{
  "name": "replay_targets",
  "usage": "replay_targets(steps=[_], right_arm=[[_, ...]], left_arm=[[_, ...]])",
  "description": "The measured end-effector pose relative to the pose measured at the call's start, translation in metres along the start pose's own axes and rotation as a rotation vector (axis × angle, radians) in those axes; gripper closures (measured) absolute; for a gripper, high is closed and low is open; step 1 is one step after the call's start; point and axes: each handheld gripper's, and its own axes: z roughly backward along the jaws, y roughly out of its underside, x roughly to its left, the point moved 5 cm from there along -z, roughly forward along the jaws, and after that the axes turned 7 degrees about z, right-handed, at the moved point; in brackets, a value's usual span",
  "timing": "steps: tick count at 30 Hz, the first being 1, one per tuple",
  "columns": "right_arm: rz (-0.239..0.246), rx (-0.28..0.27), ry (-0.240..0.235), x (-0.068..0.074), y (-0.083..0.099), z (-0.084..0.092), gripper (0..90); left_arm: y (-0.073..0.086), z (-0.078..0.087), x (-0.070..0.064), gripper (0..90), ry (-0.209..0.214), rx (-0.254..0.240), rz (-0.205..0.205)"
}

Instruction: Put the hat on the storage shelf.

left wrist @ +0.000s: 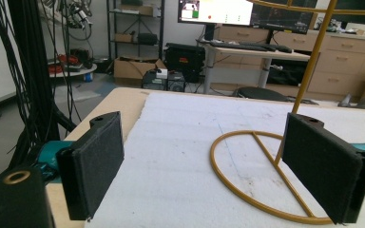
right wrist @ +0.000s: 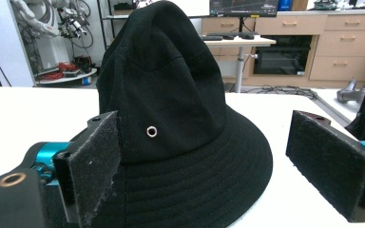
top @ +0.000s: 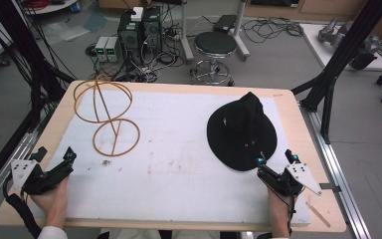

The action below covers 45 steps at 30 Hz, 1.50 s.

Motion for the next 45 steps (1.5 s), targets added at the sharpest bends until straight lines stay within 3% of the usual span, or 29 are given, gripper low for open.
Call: replay_targets(steps=[10, 17, 36, 45], right_arm=[[0.0, -0.001, -0.003, 0.0, 0.0, 0.0, 11.1], [0.001, -0.001, -0.003, 0.0, 0.0, 0.0, 11.1], [-0.003, -0.013, -0.034, 0.003, -0.001, 0.0, 11.1], [-0.036, -0.018, -0.053, 0.003, -0.005, -0.003, 11.1]], left_arm=[[0.0, 0.002, 0.006, 14.6, -0.01, -0.002, 0.036], [0.0, 0.002, 0.001, 14.6, -0.004, -0.003, -0.012], [0.0, 0.001, 0.0, 14.6, 0.0, 0.002, -0.02], [0.002, 0.001, -0.004, 15.0, 0.016, 0.016, -0.038]])
